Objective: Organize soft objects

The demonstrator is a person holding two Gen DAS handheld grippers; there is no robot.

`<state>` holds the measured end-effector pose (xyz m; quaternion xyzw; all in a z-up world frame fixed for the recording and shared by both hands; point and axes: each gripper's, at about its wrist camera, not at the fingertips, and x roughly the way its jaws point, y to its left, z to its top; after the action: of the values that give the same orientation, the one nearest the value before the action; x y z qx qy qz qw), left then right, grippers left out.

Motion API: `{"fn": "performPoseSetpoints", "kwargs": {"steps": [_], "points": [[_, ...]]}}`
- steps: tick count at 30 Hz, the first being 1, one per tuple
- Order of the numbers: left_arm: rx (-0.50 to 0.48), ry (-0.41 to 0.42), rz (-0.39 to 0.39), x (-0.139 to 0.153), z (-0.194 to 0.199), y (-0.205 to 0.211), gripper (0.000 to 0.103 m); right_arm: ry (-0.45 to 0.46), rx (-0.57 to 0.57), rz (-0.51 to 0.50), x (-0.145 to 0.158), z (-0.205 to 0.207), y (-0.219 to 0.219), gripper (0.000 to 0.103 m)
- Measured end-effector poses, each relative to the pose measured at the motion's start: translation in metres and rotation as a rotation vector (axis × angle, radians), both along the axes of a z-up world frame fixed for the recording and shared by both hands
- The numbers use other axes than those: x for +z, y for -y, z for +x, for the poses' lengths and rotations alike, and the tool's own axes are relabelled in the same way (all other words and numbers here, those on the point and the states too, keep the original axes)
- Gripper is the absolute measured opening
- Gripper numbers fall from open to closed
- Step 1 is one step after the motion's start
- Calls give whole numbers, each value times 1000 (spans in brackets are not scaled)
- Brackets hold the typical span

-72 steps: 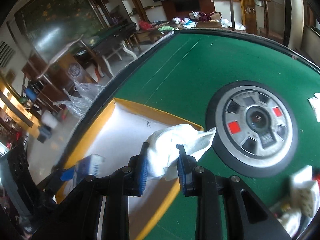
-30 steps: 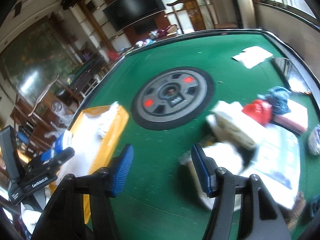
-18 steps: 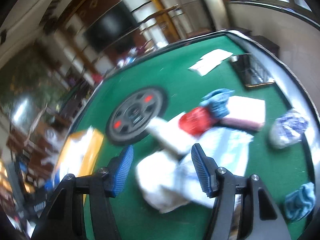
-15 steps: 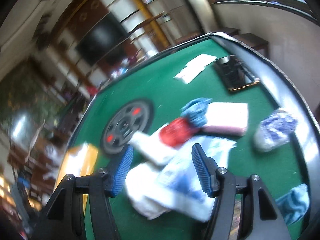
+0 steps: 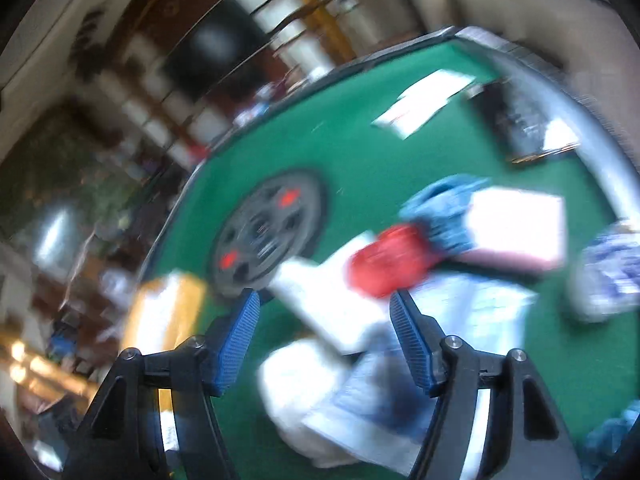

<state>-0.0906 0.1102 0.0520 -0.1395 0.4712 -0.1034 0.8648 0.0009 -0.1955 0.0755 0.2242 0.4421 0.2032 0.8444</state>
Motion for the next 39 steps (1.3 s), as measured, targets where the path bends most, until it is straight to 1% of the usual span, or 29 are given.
{"fn": "performPoseSetpoints", "kwargs": {"steps": [1,2,3,4,6,8,9,11,12,14,15,18,19,22,24,28,30,31,34,36,38,39], "points": [[-3,3,0,1,-1,0,90,-4,103,62,-3,-1,-12,64],[-6,6,2,2,-2,0,90,0,218,145,-3,-5,-24,64],[-9,9,5,3,-3,0,90,15,283,194,-2,-11,-30,64],[-11,9,10,2,-4,0,90,38,305,207,0,-16,-32,64],[-12,0,17,0,-2,1,90,96,286,196,4,-25,-30,65],[-18,-20,10,-6,0,4,90,121,236,198,0,-27,-19,65],[-22,-26,10,-9,0,6,90,122,215,217,-3,-27,-13,65],[-23,-9,47,-10,-1,12,90,109,167,259,-14,-24,2,65],[-23,-4,51,-10,-1,13,90,107,142,278,-17,-24,10,65],[-13,4,35,-9,1,13,90,115,115,296,-14,-20,19,65],[-9,6,24,-8,2,13,90,120,96,302,-10,-18,18,68],[-6,1,-17,-4,12,14,90,116,57,323,-13,-18,28,69],[-7,1,-14,-2,17,17,90,119,52,326,-11,-17,28,69],[-9,6,21,2,31,31,90,143,43,311,-4,-20,28,69],[-13,17,40,7,42,44,90,151,43,299,-4,-22,29,69],[-1,99,88,25,66,71,91,147,51,282,-5,-20,24,69],[1,115,136,26,83,85,91,145,50,273,-7,-19,25,69],[-8,107,146,23,89,90,91,144,47,268,-7,-19,24,69],[-22,63,218,8,110,105,91,142,40,268,-6,-18,25,69],[-33,37,245,-2,121,107,91,140,37,267,-7,-18,25,69],[-40,3,256,-10,129,112,91,140,36,263,-7,-18,26,69],[-61,-18,244,-15,133,113,91,139,37,260,-7,-18,25,69]]}}
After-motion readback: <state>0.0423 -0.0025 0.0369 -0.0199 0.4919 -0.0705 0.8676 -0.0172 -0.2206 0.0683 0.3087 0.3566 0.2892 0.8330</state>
